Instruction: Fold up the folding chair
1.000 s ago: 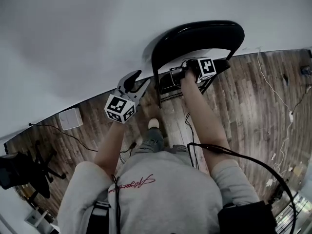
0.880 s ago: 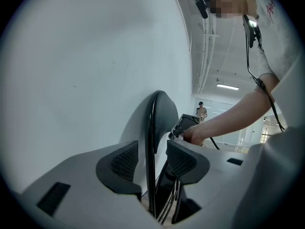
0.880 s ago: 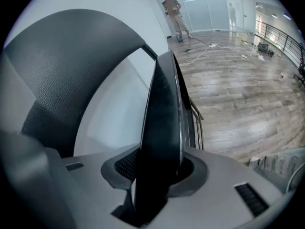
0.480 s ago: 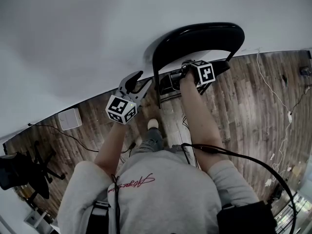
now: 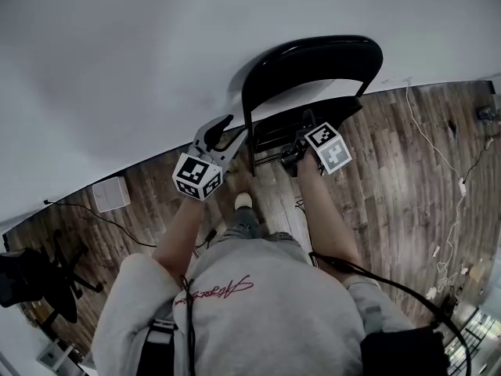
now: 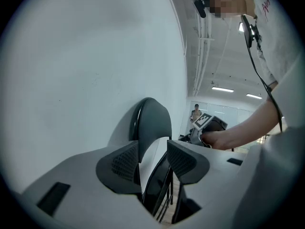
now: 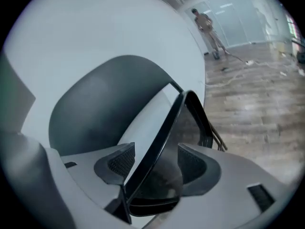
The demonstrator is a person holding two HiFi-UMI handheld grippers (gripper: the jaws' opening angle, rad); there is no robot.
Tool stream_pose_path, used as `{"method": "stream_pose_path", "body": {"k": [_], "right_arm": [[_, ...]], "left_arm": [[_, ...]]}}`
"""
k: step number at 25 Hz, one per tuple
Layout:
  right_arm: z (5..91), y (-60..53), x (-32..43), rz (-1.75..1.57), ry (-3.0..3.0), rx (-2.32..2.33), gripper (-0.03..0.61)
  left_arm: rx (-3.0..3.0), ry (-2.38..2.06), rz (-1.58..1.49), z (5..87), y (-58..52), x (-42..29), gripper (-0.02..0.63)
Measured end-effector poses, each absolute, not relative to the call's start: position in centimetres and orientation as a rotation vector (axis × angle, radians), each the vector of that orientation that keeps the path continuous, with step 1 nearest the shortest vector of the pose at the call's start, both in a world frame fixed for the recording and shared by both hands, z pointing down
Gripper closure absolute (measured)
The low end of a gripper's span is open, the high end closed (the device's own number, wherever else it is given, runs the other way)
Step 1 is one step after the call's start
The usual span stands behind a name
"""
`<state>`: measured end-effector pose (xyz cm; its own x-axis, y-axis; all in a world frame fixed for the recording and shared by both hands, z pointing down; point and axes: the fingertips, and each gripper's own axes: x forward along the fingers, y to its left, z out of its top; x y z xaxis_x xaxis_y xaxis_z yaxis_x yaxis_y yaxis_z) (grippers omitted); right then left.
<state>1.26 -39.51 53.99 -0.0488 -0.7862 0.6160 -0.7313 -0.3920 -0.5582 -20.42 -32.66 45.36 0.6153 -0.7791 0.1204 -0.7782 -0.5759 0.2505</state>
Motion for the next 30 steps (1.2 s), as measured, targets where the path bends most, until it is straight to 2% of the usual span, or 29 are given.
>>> {"method": "stream_pose_path", "body": {"k": [7, 10, 11, 12, 13, 14, 16, 23, 26, 30], "right_arm": [[42.1, -35.2, -0.2, -0.653, 2.376, -1.974, 0.316], [37.8, -31.8, -1.4, -0.433, 2.493, -1.859, 0.323], [36.8, -30.7, -1.4, -0.382, 2.505, -1.845, 0.339], [35.8, -29.5, -1.3, -0.328, 2.510, -1.843, 0.409], [34.8, -28.2, -1.1, -0.272, 2.512, -1.840, 0.514], [33.8, -26.9, -0.9, -0.221, 2.520, -1.827, 0.529], [32.1, -24.5, -0.9, -0.134, 2.552, -1.775, 0.536], [30.1, -16.5, -0.8, -0.059, 2.662, -1.591, 0.561], [29.7, -13.9, -0.5, -0.052, 2.675, -1.553, 0.561], [29.5, -11.0, -0.4, -0.039, 2.698, -1.511, 0.561]], "left_arm": [[2.628, -1.265, -0.108, 41.3, -29.3, -15.9, 0.413], [2.637, -1.321, -0.198, 38.9, -27.1, -14.2, 0.413], [2.633, -1.352, -0.222, 38.2, -26.3, -13.9, 0.413], [2.628, -1.381, -0.242, 37.6, -25.5, -13.5, 0.414], [2.626, -1.405, -0.262, 36.9, -24.6, -13.0, 0.413], [2.626, -1.422, -0.283, 36.3, -23.6, -12.5, 0.414], [2.638, -1.453, -0.323, 34.9, -21.4, -11.4, 0.419], [2.652, -1.573, -0.410, 31.5, -13.9, -8.6, 0.561], [2.652, -1.599, -0.410, 30.9, -11.3, -7.8, 0.595], [2.635, -1.644, -0.381, 30.6, -8.9, -7.0, 0.598]]}}
